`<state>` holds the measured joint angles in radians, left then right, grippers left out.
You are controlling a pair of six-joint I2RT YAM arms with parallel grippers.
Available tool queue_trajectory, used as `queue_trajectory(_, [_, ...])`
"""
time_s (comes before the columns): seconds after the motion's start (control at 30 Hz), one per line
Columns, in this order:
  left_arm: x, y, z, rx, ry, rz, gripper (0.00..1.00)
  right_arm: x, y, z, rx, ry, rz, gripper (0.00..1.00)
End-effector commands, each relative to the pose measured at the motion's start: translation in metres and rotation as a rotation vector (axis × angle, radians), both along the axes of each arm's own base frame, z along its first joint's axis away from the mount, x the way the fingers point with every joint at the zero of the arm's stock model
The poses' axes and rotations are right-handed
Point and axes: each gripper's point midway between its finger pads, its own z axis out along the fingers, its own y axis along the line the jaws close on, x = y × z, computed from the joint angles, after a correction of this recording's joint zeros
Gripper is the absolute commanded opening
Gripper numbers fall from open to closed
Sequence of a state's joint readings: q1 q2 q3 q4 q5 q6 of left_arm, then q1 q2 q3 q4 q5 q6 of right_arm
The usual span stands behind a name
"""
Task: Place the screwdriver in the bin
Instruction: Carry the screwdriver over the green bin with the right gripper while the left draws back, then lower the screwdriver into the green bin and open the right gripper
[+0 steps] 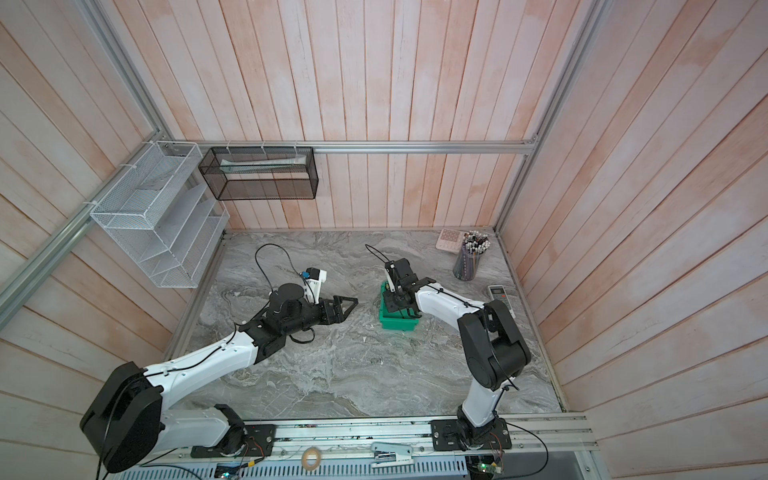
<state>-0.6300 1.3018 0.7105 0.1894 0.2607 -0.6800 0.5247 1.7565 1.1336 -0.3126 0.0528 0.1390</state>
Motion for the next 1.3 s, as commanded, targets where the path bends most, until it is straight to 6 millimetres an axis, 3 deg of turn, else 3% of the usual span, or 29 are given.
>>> queue_trajectory(0.0, [0.000, 0.015, 0.001, -0.007, 0.012, 0.036, 1.00, 0.014, 0.024, 0.003, 0.065, -0.008, 0.010, 0.06])
queue_trajectory(0.17, [-0.001, 0.025, 0.005, -0.004, 0.004, 0.056, 1.00, 0.025, 0.032, -0.005, 0.035, -0.009, 0.066, 0.09])
queue_trajectory(0.4, [0.002, 0.030, -0.001, 0.014, 0.008, 0.070, 1.00, 0.034, 0.031, 0.001, -0.033, -0.044, 0.121, 0.13])
queue_trajectory(0.6, [0.004, 0.030, 0.000, 0.011, 0.005, 0.077, 1.00, 0.030, 0.026, -0.007, -0.069, -0.026, 0.125, 0.18])
queue_trajectory(0.9, [0.014, 0.043, 0.000, 0.033, -0.006, 0.129, 1.00, 0.033, 0.029, 0.013, -0.044, -0.062, 0.128, 0.30])
queue_trajectory(1.0, [0.017, 0.045, 0.000, 0.035, -0.006, 0.137, 1.00, 0.033, 0.028, 0.026, -0.033, -0.087, 0.114, 0.33])
queue_trajectory(1.1, [0.022, 0.047, 0.005, 0.044, -0.027, 0.151, 1.00, 0.035, 0.025, 0.056, 0.001, -0.156, 0.084, 0.39])
queue_trajectory(1.2, [0.029, 0.051, 0.012, 0.065, -0.059, 0.175, 1.00, 0.037, 0.022, 0.102, 0.077, -0.267, 0.045, 0.62])
queue_trajectory(1.27, [0.036, 0.056, 0.019, 0.093, -0.092, 0.202, 1.00, 0.034, 0.007, 0.121, 0.113, -0.323, -0.014, 0.69])
